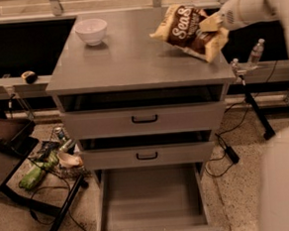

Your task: Pick brown chip bag from bottom drawer and place on counter

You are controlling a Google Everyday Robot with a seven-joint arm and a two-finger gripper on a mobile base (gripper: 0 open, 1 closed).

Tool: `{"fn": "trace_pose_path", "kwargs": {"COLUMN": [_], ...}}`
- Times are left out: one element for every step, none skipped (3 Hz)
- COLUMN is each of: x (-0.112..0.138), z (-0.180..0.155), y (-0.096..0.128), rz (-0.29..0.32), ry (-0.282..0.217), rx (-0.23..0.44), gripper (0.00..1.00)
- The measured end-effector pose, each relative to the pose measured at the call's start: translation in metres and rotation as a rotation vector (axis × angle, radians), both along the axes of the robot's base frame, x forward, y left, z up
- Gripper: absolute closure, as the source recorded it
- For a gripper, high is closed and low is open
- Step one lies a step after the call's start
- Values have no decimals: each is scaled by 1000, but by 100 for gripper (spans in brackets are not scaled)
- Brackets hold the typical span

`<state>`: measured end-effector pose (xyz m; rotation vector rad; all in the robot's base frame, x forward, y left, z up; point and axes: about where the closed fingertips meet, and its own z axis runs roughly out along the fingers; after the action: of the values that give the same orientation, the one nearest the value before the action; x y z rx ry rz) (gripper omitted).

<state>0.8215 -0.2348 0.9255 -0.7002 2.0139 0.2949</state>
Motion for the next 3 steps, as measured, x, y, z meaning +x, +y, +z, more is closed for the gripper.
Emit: {"fn": "trace_pose_path", "kwargs": {"x": [32,33,33], "z": [-35,-32,-32], "y": [42,43,43], "rz": [84,85,85], "ry": [23,23,23], "rx": [22,23,23], "gripper": [100,81,57]}}
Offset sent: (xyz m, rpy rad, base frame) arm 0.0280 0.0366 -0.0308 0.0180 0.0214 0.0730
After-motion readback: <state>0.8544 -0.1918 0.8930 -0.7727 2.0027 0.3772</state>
